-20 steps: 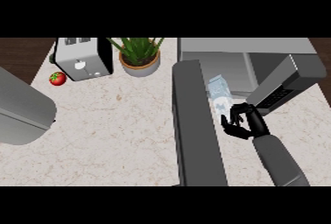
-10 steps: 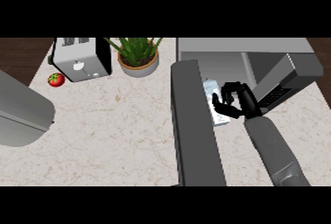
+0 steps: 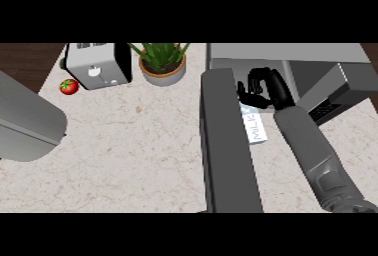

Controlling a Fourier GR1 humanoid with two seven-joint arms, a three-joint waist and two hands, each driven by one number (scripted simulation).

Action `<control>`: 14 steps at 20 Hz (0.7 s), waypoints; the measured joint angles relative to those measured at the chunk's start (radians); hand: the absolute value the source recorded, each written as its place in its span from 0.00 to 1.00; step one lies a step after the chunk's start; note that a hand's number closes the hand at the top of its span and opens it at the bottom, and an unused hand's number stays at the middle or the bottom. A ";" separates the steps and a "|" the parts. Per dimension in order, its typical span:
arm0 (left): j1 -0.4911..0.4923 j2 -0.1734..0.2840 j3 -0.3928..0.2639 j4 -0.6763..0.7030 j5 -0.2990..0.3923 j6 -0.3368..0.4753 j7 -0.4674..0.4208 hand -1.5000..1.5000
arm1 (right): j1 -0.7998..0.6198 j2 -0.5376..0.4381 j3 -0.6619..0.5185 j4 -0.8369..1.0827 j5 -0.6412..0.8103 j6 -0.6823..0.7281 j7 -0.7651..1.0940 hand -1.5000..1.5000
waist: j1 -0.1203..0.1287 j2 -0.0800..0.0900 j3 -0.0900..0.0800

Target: Pick up the milk, place it into the microwave and close the microwave

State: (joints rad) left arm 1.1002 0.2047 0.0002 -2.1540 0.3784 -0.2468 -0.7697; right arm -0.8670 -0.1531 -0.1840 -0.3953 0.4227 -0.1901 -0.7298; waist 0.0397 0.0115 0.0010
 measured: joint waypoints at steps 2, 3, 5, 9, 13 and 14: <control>-0.017 0.008 0.013 0.006 0.016 -0.006 0.014 0.00 | -0.034 -0.002 -0.012 0.040 0.006 -0.046 0.016 1.00 | 0.008 0.004 0.000; -0.028 0.009 0.011 0.012 0.015 -0.004 0.024 0.00 | -0.046 -0.003 -0.018 0.060 0.009 -0.072 0.023 1.00 | 0.012 0.007 0.000; -0.059 0.014 0.017 0.038 0.017 -0.011 0.028 0.00 | -0.072 -0.004 -0.022 0.095 0.021 -0.120 0.037 1.00 | 0.021 0.011 0.000; -0.105 0.023 0.024 0.054 0.025 -0.007 0.054 0.00 | -0.110 -0.024 -0.050 0.149 0.023 -0.216 0.087 1.00 | 0.038 0.024 0.001; -0.145 0.035 0.031 0.074 0.026 -0.006 0.075 0.00 | -0.135 -0.030 -0.096 0.175 -0.004 -0.299 0.108 0.00 | 0.053 0.033 0.002; -0.158 0.035 0.033 0.081 0.024 -0.003 0.077 0.00 | -0.145 -0.034 -0.102 0.181 -0.006 -0.310 0.113 0.00 | 0.056 0.035 0.002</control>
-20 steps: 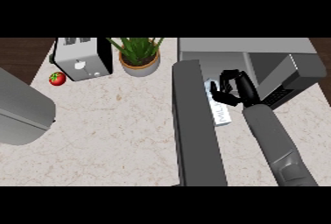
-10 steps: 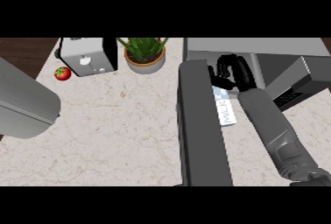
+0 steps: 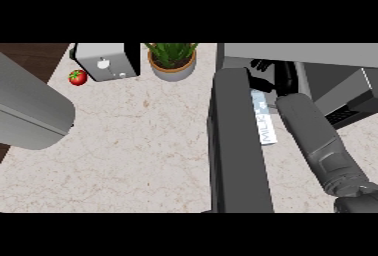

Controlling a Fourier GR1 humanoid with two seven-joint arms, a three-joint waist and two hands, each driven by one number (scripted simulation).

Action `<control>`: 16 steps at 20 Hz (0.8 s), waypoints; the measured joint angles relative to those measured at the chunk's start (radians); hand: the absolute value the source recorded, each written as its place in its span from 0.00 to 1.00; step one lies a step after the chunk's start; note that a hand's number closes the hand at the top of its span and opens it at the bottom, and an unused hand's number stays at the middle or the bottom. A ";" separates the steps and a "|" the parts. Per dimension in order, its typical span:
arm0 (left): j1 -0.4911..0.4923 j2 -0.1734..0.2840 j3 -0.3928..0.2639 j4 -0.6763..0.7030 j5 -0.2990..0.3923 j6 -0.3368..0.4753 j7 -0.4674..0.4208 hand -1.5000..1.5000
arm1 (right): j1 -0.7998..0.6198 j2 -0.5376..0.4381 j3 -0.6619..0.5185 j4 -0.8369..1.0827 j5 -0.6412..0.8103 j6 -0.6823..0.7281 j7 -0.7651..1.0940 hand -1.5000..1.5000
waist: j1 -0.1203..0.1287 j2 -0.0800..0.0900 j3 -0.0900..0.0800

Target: Pick up the milk, place it into the microwave and close the microwave

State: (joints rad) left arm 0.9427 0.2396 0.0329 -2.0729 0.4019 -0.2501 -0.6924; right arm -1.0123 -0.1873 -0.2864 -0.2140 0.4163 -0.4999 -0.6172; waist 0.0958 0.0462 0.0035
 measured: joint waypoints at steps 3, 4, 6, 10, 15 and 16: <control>-0.030 0.003 0.005 0.017 -0.007 0.005 0.005 0.00 | -0.002 -0.013 -0.010 0.012 0.002 -0.055 -0.013 0.00 | 0.011 0.006 0.000; -0.039 0.003 0.003 0.019 -0.013 0.006 0.007 0.00 | -0.007 -0.019 -0.004 0.022 0.013 -0.071 -0.009 0.00 | 0.015 0.008 0.000; -0.052 0.004 -0.003 0.019 -0.026 0.012 0.014 0.00 | -0.013 -0.023 0.009 0.043 0.033 -0.095 -0.001 0.00 | 0.024 0.011 0.000; -0.079 0.014 -0.009 0.022 -0.045 0.008 0.022 0.00 | -0.027 -0.024 0.014 0.071 0.042 -0.066 -0.005 0.00 | 0.030 0.013 0.001; -0.105 0.019 -0.029 0.035 -0.072 0.001 0.028 0.00 | -0.032 -0.021 -0.001 0.084 0.027 -0.002 -0.038 0.00 | 0.027 0.011 0.002; -0.111 0.016 -0.032 0.038 -0.076 0.002 0.030 0.00 | -0.033 -0.020 -0.006 0.084 0.020 0.020 -0.048 0.00 | 0.024 0.009 0.002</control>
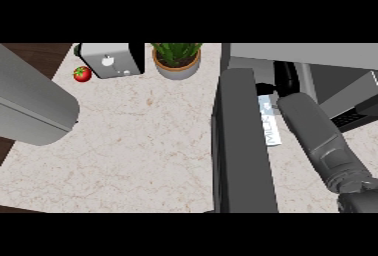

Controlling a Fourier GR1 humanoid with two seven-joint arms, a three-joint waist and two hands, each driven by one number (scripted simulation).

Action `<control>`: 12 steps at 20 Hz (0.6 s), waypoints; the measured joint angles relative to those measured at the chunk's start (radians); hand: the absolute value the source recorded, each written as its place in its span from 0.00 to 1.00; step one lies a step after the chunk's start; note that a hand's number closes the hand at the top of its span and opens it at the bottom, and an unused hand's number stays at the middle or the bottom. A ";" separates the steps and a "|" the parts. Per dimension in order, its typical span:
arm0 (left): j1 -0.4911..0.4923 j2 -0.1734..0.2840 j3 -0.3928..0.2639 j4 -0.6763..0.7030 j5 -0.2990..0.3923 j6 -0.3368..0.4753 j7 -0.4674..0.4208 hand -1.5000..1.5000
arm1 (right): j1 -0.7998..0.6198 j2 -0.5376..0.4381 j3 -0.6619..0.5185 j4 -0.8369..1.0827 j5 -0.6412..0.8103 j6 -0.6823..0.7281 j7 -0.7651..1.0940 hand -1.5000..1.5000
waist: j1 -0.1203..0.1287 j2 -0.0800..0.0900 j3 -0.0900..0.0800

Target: Pick up the milk, place it into the microwave and close the microwave

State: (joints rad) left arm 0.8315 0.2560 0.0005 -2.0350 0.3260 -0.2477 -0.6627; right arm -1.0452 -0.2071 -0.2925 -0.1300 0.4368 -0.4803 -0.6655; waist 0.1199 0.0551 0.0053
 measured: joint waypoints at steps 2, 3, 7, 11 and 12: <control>-0.008 -0.002 -0.010 -0.004 -0.010 0.001 0.006 0.00 | 0.002 0.004 -0.009 0.002 -0.010 0.031 -0.020 0.00 | -0.003 -0.002 0.000; -0.011 -0.005 -0.014 0.002 -0.014 0.000 0.003 0.00 | 0.011 0.008 -0.016 0.001 -0.018 0.047 -0.039 0.00 | -0.006 -0.004 0.000; -0.008 -0.019 -0.056 -0.011 -0.038 0.000 0.017 0.00 | 0.032 0.010 -0.038 0.001 -0.043 0.120 -0.095 0.00 | -0.021 -0.012 0.000; -0.008 -0.035 -0.100 -0.029 -0.071 0.006 0.030 0.00 | 0.053 0.012 -0.065 -0.001 -0.073 0.194 -0.146 0.00 | -0.036 -0.020 -0.001; -0.017 -0.043 -0.116 -0.032 -0.086 0.014 0.036 0.00 | 0.058 0.011 -0.070 -0.001 -0.080 0.215 -0.157 0.00 | -0.041 -0.021 -0.001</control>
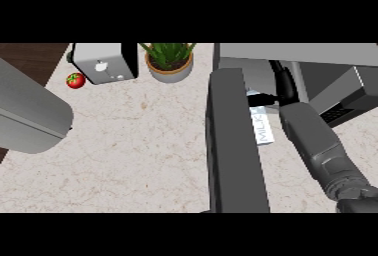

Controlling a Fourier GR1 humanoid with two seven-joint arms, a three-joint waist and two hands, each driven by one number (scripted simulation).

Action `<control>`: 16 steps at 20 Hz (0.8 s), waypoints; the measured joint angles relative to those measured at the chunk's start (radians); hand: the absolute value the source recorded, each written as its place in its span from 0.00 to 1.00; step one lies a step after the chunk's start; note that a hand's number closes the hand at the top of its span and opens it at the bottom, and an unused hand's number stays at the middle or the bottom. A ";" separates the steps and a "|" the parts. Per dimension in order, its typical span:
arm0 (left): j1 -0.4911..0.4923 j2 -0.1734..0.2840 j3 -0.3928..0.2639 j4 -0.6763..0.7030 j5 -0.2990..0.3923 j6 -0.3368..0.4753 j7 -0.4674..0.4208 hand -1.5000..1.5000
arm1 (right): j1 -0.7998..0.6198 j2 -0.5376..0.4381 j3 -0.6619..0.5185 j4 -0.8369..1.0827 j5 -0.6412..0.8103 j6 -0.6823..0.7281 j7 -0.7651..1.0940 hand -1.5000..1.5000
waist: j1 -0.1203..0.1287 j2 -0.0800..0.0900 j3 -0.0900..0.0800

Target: Pick up the milk, place it into the microwave and close the microwave

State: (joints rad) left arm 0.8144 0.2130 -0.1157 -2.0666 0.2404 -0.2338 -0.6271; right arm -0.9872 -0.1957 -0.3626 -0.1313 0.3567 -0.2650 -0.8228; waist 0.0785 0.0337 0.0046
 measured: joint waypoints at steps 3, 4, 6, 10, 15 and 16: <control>-0.006 -0.011 -0.031 -0.020 -0.032 0.010 0.014 0.00 | 0.021 -0.005 -0.012 -0.001 -0.017 0.063 -0.028 0.00 | -0.015 -0.007 -0.001; -0.019 -0.012 -0.038 -0.017 -0.039 0.013 0.024 0.00 | 0.027 0.004 -0.013 -0.001 -0.021 0.074 -0.035 0.00 | -0.020 -0.010 -0.001; -0.025 -0.015 -0.055 -0.020 -0.065 0.018 0.033 0.00 | 0.053 0.001 -0.014 -0.004 -0.027 0.115 -0.055 0.00 | -0.031 -0.015 -0.002; -0.047 -0.048 -0.122 -0.034 -0.133 0.055 0.073 0.00 | 0.110 0.018 -0.005 -0.021 -0.032 0.164 -0.088 0.00 | -0.051 -0.024 -0.003; -0.101 -0.058 -0.169 -0.054 -0.174 0.073 0.144 0.00 | 0.189 0.016 0.010 -0.070 -0.047 0.244 -0.116 0.00 | -0.071 -0.032 -0.004; -0.117 -0.065 -0.183 -0.042 -0.187 0.079 0.151 0.00 | 0.205 0.016 0.013 -0.082 -0.052 0.259 -0.116 0.00 | -0.074 -0.033 -0.004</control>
State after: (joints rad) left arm 0.6970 0.1475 -0.2984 -2.1088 0.0533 -0.1549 -0.4760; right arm -0.7818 -0.1801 -0.3501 -0.2135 0.3050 -0.0064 -0.9384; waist 0.0042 0.0004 0.0006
